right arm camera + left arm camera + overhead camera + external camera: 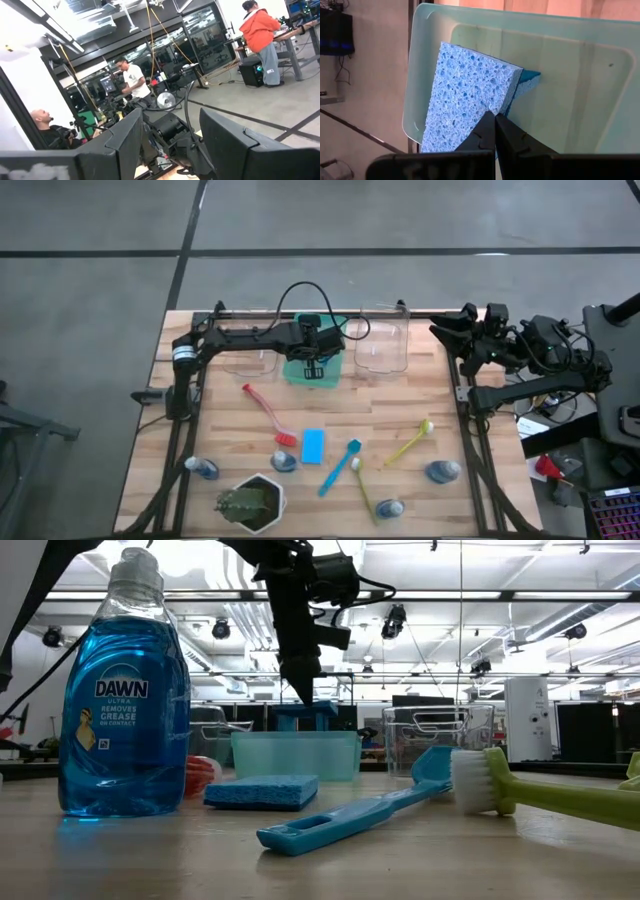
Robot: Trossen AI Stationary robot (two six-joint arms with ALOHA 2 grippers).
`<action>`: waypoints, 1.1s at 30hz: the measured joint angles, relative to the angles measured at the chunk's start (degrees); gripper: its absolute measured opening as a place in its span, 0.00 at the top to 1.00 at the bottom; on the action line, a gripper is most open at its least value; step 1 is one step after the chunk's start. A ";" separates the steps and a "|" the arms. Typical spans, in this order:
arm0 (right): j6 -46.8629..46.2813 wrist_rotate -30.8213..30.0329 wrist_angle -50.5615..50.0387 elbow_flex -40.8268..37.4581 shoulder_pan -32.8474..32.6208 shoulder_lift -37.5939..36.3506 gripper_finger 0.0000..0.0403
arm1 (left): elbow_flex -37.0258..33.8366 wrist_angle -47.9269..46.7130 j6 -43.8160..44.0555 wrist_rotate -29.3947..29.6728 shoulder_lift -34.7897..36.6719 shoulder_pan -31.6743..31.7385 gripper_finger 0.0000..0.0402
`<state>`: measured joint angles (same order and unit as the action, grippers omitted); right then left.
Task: Pick & Place Kitchen Sink Supplies
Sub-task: Put the sponge into the green bin
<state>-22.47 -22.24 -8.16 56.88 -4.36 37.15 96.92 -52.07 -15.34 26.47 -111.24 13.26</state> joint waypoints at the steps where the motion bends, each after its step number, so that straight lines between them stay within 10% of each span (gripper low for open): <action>1: 0.02 -0.01 0.00 0.00 0.00 0.00 0.52 | 0.02 -0.02 -0.14 -0.01 0.00 0.00 1.00; 33: 0.30 0.26 -0.07 0.00 0.00 0.00 0.52 | 0.00 -0.03 0.92 -1.27 0.00 0.00 0.86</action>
<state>-22.17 -21.98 -8.23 56.88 -4.36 37.15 96.92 -52.10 -14.42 25.21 -111.24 13.26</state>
